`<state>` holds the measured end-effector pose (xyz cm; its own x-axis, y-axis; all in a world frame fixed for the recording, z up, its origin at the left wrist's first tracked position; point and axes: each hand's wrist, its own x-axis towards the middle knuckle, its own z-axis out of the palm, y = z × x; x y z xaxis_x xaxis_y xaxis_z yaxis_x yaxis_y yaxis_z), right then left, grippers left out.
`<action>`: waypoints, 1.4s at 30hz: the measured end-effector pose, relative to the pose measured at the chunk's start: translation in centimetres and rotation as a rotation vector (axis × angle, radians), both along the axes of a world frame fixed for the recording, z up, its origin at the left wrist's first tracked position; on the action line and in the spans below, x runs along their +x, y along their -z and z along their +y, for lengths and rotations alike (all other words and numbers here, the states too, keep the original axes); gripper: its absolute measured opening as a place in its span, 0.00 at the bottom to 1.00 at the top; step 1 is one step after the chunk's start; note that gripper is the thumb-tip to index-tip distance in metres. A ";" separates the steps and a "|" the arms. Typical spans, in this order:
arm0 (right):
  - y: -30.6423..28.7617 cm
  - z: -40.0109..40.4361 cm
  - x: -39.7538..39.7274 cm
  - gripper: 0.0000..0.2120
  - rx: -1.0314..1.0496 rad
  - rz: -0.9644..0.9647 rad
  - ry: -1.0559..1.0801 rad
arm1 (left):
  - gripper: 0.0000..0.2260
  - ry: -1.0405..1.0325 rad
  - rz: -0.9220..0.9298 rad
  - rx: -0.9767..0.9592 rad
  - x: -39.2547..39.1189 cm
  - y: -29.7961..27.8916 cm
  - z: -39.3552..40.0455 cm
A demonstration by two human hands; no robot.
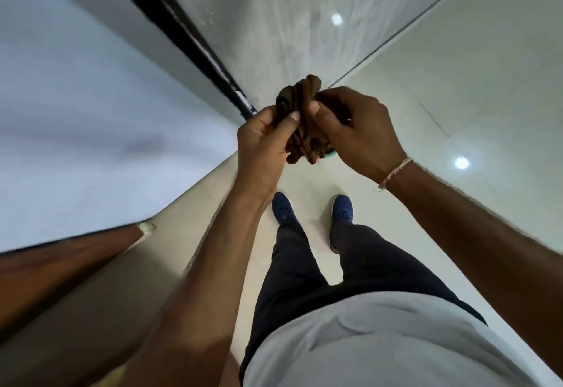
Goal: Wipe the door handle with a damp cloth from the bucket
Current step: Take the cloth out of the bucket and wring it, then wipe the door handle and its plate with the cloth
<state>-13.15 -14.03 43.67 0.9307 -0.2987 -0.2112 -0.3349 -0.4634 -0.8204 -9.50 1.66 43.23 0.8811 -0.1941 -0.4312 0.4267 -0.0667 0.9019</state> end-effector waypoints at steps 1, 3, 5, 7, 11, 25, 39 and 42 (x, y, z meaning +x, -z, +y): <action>-0.6 0.6 -0.4 0.15 0.008 -0.009 -0.048 | 0.09 -0.042 -0.024 0.028 -0.9 -0.6 0.7; -1.7 2.2 -1.1 0.13 -0.003 -0.023 -0.174 | 0.09 -0.140 -0.053 0.068 -2.9 -1.6 2.2; -2.2 3.6 -1.4 0.09 -0.027 -0.025 -0.284 | 0.06 -0.243 -0.061 0.117 -4.9 -2.3 4.2; -2.4 5.2 -1.4 0.05 -0.070 -0.029 -0.346 | 0.04 -0.332 -0.047 0.168 -6.6 -2.7 6.3; -3.7 10.7 -2.0 0.06 -0.078 -0.119 -0.469 | 0.05 -0.512 -0.092 0.363 -9.8 -3.9 12.1; -6.4 40.2 -10.4 0.11 0.379 0.017 -0.862 | 0.26 -0.868 -0.160 0.190 -20.9 -9.1 36.3; -6.6 61.7 -7.3 0.13 0.602 0.401 -0.520 | 0.36 -0.895 -0.175 0.416 -22.4 -9.1 57.5; -6.6 65.2 -4.5 0.13 0.702 0.436 -0.521 | 0.33 -0.899 -0.198 0.463 -20.4 -8.2 61.8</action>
<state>-17.69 51.15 50.25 0.7088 0.4527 -0.5410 -0.5660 -0.0927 -0.8191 -29.93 63.49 51.42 0.6824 0.7199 -0.1269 0.3370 -0.1558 0.9285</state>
